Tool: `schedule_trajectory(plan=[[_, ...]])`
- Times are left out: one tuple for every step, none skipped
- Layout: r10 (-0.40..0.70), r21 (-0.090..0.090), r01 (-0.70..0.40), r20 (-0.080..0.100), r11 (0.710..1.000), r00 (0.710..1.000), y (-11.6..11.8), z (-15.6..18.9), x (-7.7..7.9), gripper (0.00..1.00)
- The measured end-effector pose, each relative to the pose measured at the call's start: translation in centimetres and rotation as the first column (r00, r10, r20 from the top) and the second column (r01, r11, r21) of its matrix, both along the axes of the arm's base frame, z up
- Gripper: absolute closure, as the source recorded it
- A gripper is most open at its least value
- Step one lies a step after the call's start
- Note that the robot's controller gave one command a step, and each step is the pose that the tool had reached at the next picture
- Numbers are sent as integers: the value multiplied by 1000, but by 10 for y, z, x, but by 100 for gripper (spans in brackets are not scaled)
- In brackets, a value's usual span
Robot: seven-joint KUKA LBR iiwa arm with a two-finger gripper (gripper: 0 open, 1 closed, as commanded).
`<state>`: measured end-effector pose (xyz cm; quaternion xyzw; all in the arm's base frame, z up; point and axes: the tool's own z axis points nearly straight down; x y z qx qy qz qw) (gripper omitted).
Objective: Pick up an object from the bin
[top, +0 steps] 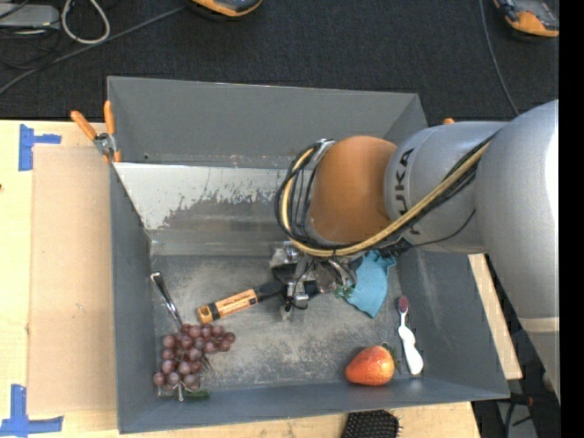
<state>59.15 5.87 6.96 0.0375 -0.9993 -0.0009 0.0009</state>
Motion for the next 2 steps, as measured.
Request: schedule_trajectory(plan=[[12,-1,-12,-5,1000,1000,2,67,-3,100],[8,-1,-8,-12,1000,1000,3,157,-6,100]])
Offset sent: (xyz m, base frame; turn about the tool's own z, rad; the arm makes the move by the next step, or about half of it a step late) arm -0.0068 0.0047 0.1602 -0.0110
